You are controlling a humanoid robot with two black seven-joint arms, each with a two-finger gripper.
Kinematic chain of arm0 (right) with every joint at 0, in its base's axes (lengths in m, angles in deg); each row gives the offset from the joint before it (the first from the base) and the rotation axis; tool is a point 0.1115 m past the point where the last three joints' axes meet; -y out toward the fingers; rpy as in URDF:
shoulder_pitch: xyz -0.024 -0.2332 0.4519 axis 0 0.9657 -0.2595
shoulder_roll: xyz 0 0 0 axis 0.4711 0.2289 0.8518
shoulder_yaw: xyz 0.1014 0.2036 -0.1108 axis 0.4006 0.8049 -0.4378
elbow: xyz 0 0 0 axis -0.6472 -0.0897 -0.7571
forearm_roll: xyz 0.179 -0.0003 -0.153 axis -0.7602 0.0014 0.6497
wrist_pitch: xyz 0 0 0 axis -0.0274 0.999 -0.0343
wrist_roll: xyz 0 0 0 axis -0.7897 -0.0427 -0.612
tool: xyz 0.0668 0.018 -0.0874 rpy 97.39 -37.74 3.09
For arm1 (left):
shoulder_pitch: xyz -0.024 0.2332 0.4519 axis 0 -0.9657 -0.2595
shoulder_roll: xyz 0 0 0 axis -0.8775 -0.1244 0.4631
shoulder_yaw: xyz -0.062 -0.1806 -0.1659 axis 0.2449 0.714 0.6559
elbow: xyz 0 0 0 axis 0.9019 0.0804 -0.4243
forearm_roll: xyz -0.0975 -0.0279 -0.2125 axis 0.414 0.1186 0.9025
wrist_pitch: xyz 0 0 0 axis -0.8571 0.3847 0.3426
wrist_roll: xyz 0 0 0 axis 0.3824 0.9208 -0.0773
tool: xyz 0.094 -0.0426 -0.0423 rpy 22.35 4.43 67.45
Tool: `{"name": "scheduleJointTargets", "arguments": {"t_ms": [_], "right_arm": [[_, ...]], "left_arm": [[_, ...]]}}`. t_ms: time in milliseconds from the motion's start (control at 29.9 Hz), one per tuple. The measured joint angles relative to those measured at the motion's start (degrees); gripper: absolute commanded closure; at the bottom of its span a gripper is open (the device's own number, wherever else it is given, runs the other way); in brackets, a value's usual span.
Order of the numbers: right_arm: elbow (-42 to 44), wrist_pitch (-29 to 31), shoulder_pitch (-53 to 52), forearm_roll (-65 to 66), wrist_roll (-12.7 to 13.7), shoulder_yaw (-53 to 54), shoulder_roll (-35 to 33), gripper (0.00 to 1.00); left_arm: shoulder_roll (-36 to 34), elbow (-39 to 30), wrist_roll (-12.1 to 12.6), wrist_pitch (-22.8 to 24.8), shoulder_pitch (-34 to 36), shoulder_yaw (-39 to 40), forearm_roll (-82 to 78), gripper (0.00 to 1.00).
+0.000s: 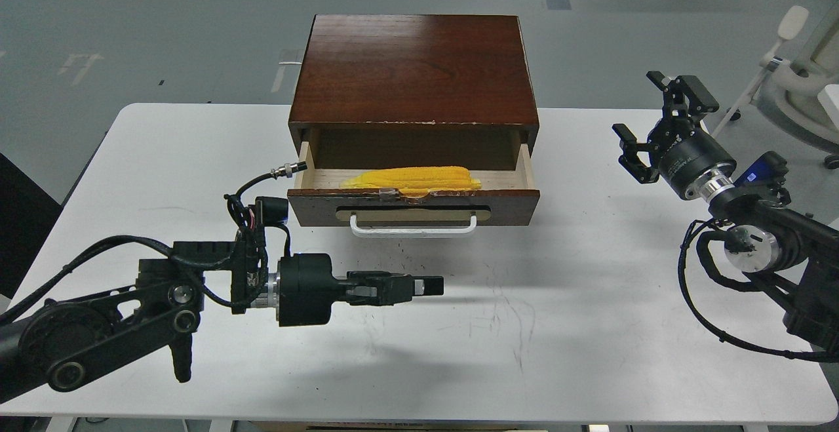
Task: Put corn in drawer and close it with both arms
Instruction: 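Move the left gripper down to the front of the drawer handle, then push the drawer shut with the left gripper toward the box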
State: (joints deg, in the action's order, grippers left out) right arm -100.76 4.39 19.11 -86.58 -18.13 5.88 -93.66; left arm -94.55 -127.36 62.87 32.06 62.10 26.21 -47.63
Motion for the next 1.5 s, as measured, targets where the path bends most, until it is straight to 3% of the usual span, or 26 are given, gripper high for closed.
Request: {"name": "scheduleJointTargets", "arguments": {"t_ms": [167, 468, 1504], "right_arm": [[0.00, 0.00, 0.37, 0.00, 0.00, 0.00, -0.16, 0.00], [-0.08, 0.00, 0.68, 0.00, 0.00, 0.00, -0.16, 0.00], [-0.21, -0.04, 1.46, 0.00, 0.00, 0.05, -0.18, 0.00]], "left_arm": [[1.07, 3.11, 2.17, -3.12, -0.09, 1.20, 2.19, 1.00], [1.06, 4.53, 3.40, -3.49, -1.07, 1.36, 1.97, 1.00], [4.43, 13.62, 3.58, -3.14, 0.01, 5.16, 4.13, 1.00]]}}
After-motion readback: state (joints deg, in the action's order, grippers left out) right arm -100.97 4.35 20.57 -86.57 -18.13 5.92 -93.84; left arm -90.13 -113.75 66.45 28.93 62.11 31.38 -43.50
